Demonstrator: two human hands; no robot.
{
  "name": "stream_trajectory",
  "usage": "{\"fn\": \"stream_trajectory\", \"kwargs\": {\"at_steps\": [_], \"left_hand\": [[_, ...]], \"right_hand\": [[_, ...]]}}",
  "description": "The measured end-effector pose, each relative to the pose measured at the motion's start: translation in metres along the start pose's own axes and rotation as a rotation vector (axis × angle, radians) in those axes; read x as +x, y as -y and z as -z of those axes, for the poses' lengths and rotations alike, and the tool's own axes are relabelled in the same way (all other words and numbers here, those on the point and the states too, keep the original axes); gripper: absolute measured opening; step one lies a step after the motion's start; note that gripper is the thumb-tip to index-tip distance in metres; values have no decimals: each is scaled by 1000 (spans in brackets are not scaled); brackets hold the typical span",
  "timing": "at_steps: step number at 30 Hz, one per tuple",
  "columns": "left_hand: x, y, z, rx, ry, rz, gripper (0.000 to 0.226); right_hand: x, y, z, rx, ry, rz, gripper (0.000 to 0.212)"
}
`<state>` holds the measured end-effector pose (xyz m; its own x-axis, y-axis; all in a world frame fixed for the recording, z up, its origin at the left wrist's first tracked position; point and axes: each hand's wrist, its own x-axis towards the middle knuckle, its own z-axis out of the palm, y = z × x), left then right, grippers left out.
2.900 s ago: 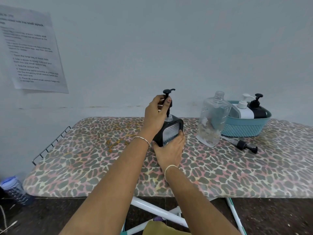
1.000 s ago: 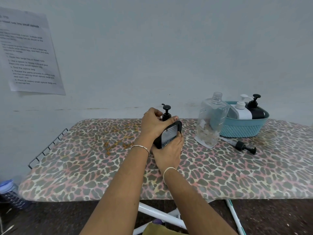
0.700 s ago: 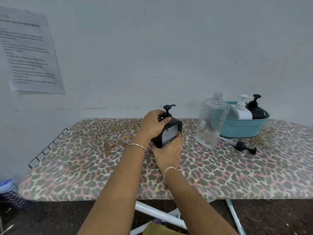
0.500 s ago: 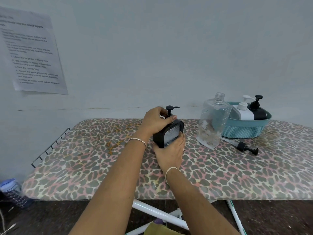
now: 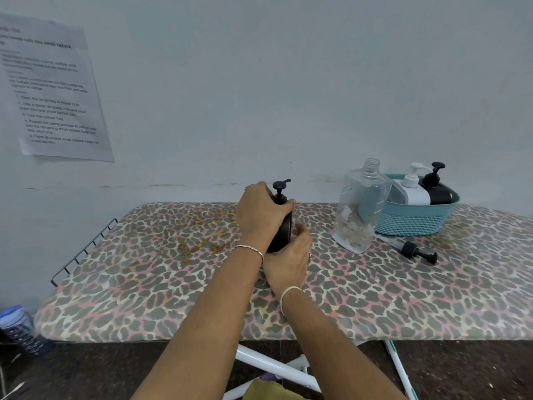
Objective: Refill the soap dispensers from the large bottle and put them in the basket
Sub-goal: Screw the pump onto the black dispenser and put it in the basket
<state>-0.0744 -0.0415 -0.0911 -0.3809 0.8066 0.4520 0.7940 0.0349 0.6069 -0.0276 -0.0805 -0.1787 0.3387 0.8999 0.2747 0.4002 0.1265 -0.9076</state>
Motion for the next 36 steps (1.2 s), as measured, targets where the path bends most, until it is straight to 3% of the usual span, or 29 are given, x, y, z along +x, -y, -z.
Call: {"fn": "stream_trajectory", "kwargs": {"at_steps": [4, 9, 12, 22, 25, 32, 36], "left_hand": [[2, 4, -3, -101, 57, 12, 39], [16, 12, 4, -326, 405, -22, 45], [20, 16, 11, -359, 516, -27, 46], [7, 7, -5, -296, 162, -23, 39], [6, 4, -9, -289, 152, -46, 37], [12, 4, -5, -263, 237, -103, 41], [11, 4, -4, -189, 229, -126, 32]], "right_hand": [[2, -3, 0, 76, -34, -17, 66], [6, -7, 0, 93, -46, -57, 54], [7, -8, -1, 85, -41, -52, 54], [8, -7, -5, 73, -38, -51, 67], [8, -6, -4, 62, -36, -40, 78], [8, -10, -4, -37, 26, -8, 76], [10, -7, -4, 5, -60, -10, 76]]}}
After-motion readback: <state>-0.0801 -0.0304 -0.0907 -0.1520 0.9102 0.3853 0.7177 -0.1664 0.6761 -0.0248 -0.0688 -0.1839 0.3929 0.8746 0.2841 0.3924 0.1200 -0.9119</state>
